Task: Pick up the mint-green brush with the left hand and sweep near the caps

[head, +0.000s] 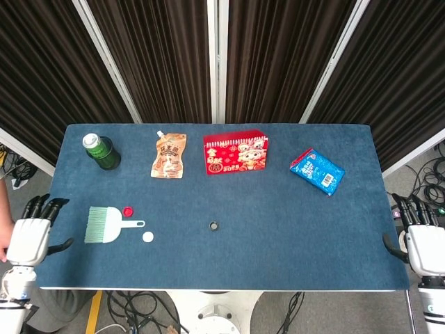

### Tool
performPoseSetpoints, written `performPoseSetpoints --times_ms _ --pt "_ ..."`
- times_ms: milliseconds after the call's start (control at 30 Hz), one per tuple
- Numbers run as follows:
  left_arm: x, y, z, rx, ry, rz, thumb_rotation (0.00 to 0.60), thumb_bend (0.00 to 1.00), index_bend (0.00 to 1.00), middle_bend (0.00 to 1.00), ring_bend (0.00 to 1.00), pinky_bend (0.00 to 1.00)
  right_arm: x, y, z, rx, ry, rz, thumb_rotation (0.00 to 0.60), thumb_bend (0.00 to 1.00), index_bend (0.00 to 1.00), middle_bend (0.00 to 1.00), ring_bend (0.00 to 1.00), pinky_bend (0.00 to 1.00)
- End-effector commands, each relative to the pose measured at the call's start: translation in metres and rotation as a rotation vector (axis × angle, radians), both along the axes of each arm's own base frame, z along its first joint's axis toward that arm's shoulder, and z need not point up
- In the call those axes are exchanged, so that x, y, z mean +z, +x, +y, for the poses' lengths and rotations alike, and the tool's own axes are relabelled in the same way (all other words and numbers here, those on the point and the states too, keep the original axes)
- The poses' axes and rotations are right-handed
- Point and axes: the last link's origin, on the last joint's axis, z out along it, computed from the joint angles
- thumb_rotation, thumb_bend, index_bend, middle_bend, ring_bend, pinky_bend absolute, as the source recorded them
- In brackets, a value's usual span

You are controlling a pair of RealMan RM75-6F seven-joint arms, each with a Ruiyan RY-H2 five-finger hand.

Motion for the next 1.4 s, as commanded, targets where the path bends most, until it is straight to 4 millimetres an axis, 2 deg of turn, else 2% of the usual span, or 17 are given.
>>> performPoseSetpoints --times_ms 33,167,300,467,667,967,1400 --pt "-0.009 0.011 0.019 -0.027 -0.03 -0.028 0.6 0.01 0.23 0.24 0.09 0.1 0.003 0.0 -0.003 0.003 -0.007 0.008 0.6 0.25 0.03 0.12 0.01 0.1" --pt "-0.028 0.023 0.043 -0.059 -0.073 -0.045 0.6 0.02 0.28 0.28 0.1 0.1 0.007 0.003 -0.008 0.024 -0.024 0.023 0.6 0.25 0.03 0.12 0.01 0.1" --pt "-0.052 0.03 0.057 -0.058 -0.138 -0.053 0.6 0.04 0.31 0.35 0.17 0.11 0.008 0.006 -0.01 0.038 -0.028 0.03 0.6 0.25 0.03 0.13 0.01 0.1" --pt "-0.086 0.035 0.066 -0.045 -0.228 -0.024 0.6 0.08 0.36 0.38 0.21 0.14 0.008 0.005 -0.009 0.029 -0.024 0.03 0.6 0.25 0.03 0.13 0.01 0.1" --pt "-0.12 0.032 0.072 0.024 -0.305 0.019 0.6 0.14 0.36 0.42 0.24 0.22 0.008 0.003 -0.01 0.029 -0.026 0.025 0.6 0.25 0.03 0.13 0.0 0.09" --pt "-0.133 0.031 0.066 0.059 -0.249 0.058 0.6 0.15 0.42 0.48 0.25 0.25 0.009 -0.001 -0.007 0.018 -0.035 0.022 0.6 0.25 0.03 0.13 0.0 0.08" --pt "-0.146 0.022 0.061 0.075 -0.265 0.117 0.6 0.2 0.41 0.46 0.25 0.24 0.009 -0.005 -0.004 0.003 -0.041 0.013 0.6 0.25 0.03 0.13 0.0 0.06"
